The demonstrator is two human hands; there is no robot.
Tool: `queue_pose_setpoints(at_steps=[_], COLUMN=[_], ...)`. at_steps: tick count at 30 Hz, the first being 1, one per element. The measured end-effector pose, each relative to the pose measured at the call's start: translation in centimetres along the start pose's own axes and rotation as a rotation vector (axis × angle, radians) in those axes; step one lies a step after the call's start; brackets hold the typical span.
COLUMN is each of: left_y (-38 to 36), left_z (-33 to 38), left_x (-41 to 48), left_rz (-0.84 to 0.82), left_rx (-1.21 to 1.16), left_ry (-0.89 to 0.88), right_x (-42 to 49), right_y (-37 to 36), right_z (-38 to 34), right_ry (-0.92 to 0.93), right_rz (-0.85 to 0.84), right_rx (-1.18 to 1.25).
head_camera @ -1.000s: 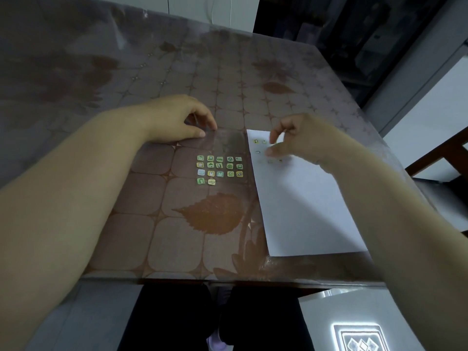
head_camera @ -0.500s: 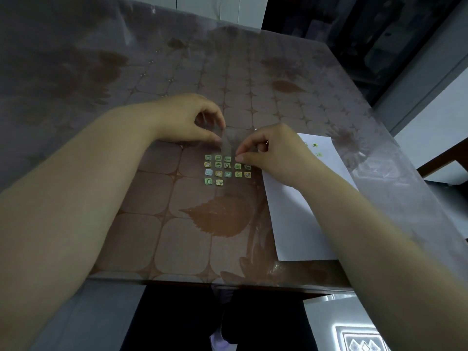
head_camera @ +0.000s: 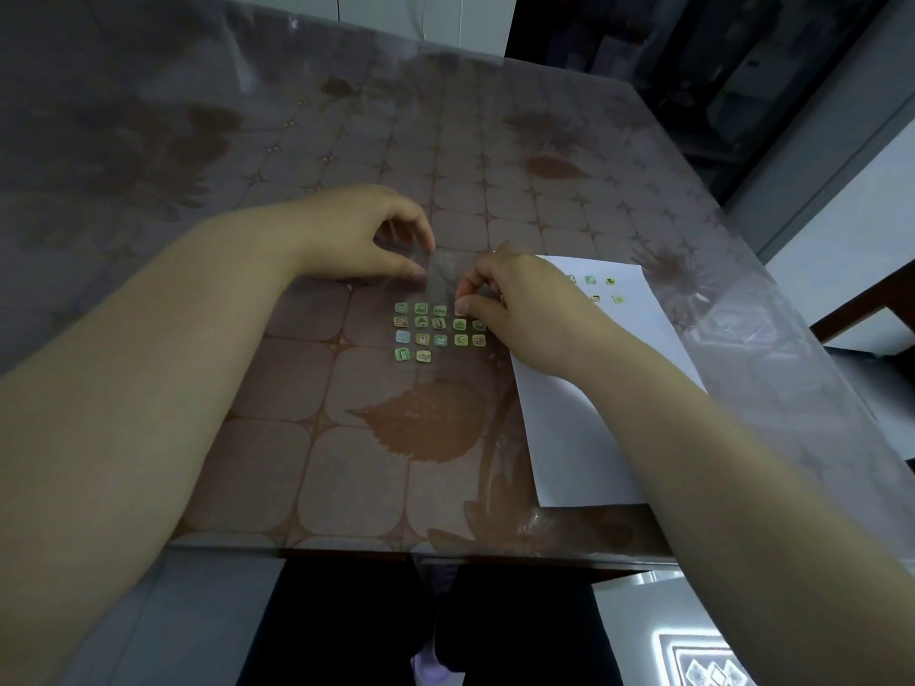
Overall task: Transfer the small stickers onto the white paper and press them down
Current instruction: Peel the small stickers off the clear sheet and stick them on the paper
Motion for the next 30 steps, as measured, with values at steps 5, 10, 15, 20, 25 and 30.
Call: queue_pose_setpoints(at_steps=[5,10,15,20,25,30], left_y=[0.1,-0.1,-0.1,-0.1,0.0,-0.2], left_z=[0.0,-0.2,-0.5,-0.6,-0.4,-0.5], left_x=[0.1,0.4,0.6,0.6,0.6,0.6], left_rz=[0.009,0.008,-0.005,-0.002,0.000,-0.008], left_rx=[-0.008,0.000,0.019,0.003,0.000,0.012], left_ry=[0.000,-0.011,-0.013,-0.014,-0.016,-0.017], right_x=[-0.4,-3.5,-4.6,-4.2,-4.0,-3.7], right_y=[2.2,7.9,6.3,5.4,5.2,5.2], right_z=[-0.1,4.9,7.9,7.9,8.1,8.0], right_ry=[0.034,-0.177,-0.251,-0.225,-0.210,-0.201], right_rz=[0.041,-0.027,-0.098,-0.076,-0.076,-0.078], right_rx=[0.012,0.035,0.028,0.059,0.052,0.035])
Point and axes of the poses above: each hand's wrist, its own x-axis towards the middle knuckle, its own y-axis out of the back of the hand, z = x × y, the point moved 7 cm from there along x, towards the middle knuckle, and after that the axes turned 10 degrees about y, right-handed, at the moved point
